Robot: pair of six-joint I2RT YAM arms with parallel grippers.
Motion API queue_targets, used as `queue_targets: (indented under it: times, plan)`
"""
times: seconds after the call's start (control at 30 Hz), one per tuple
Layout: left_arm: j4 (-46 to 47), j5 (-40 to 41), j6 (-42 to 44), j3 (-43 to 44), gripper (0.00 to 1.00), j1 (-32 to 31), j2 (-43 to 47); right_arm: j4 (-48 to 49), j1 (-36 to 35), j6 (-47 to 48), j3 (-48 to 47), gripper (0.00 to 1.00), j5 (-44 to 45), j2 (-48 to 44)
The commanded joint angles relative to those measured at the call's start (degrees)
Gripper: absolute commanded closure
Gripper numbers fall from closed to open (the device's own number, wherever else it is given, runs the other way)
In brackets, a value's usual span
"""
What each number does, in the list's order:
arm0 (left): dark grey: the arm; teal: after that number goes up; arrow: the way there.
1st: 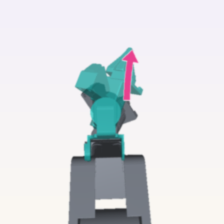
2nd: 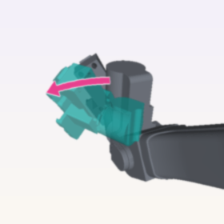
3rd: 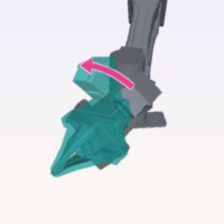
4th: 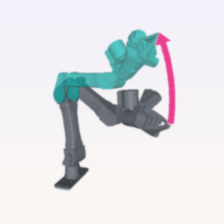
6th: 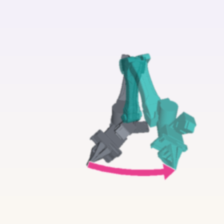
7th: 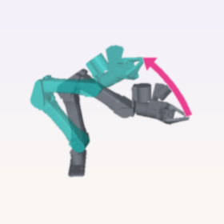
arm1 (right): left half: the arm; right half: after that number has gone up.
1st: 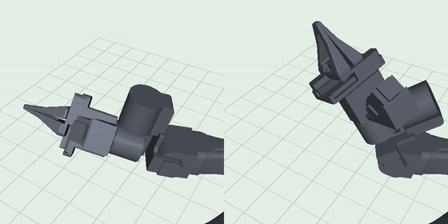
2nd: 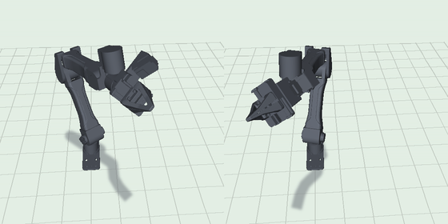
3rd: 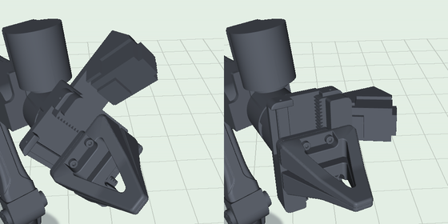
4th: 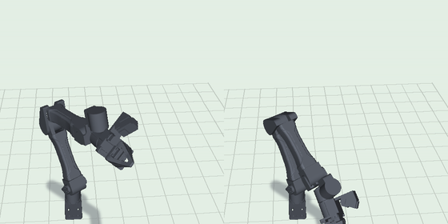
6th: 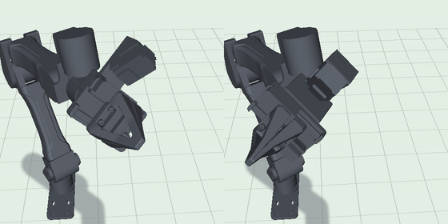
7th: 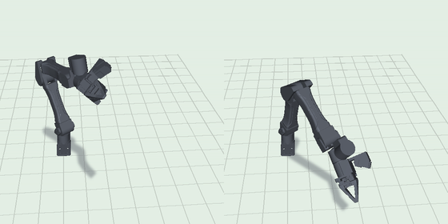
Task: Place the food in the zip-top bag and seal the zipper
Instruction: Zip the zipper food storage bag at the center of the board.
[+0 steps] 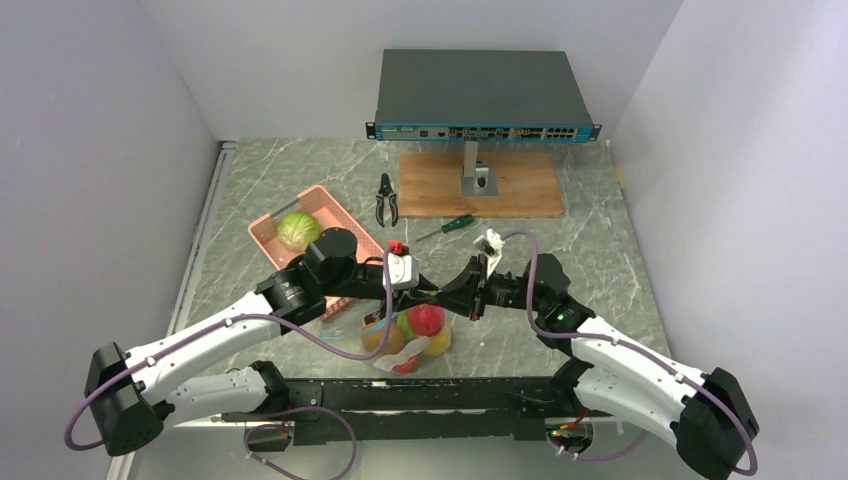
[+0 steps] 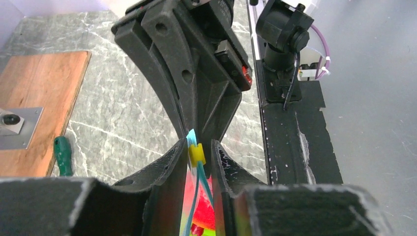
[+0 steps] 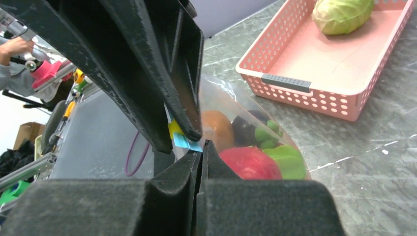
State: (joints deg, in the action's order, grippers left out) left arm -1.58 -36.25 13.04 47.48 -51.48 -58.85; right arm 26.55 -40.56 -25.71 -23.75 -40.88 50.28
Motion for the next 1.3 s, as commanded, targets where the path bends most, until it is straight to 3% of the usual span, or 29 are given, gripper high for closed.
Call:
queue_targets:
  times: [0.0,0.07,0.17,0.3,0.43,0.73,0.87,0.97,1.1,1.17,1.2,1.27]
  plan:
    - [-0.89,3.12,0.95,2.13,0.64,-0.50,0.26,3.59,-0.39,0.75,-0.51,1.00,2.45,-2.75]
    - [-0.73,4.29,1.29,1.81,0.54,-0.46,0.72,3.46,-0.49,0.83,-0.47,1.00,2.77,-3.08]
    - [-0.07,4.50,1.44,1.35,0.53,-0.48,1.46,2.91,-0.49,1.02,-0.67,1.00,3.09,-3.21]
    - [1.13,5.22,0.95,0.57,0.68,-0.49,2.19,2.85,-0.88,1.20,-0.92,1.00,3.09,-2.78]
    - [1.12,6.30,1.50,0.21,0.74,-0.48,2.92,2.55,-1.31,1.55,-0.85,1.00,3.76,-2.50]
    - [-0.17,5.09,2.66,1.12,1.00,-0.49,2.16,3.38,-2.62,2.25,-0.84,1.00,3.29,-2.32]
    - [-0.72,4.32,2.70,1.56,1.00,-0.48,1.57,1.51,-3.51,4.24,-2.08,1.00,3.05,-1.78]
    - [-0.56,3.93,2.66,1.38,1.00,-0.48,1.25,0.42,-3.91,5.50,-2.72,0.88,2.63,-1.44]
    - [-1.71,3.24,3.08,2.10,1.00,-0.51,0.40,0.14,-4.02,6.31,-2.68,0.84,3.30,-2.00]
    - [-2.25,2.82,3.17,2.41,1.00,-0.49,0.09,-0.71,-3.91,6.57,-3.13,0.90,3.39,-1.84]
    - [-2.28,2.89,3.03,2.48,1.00,-0.50,-0.07,-1.42,-3.93,6.63,-3.70,1.00,3.80,-1.61]
    - [-2.72,3.49,2.62,2.89,1.00,-0.49,-0.41,-2.38,-3.94,6.28,-4.18,1.00,5.15,-1.21]
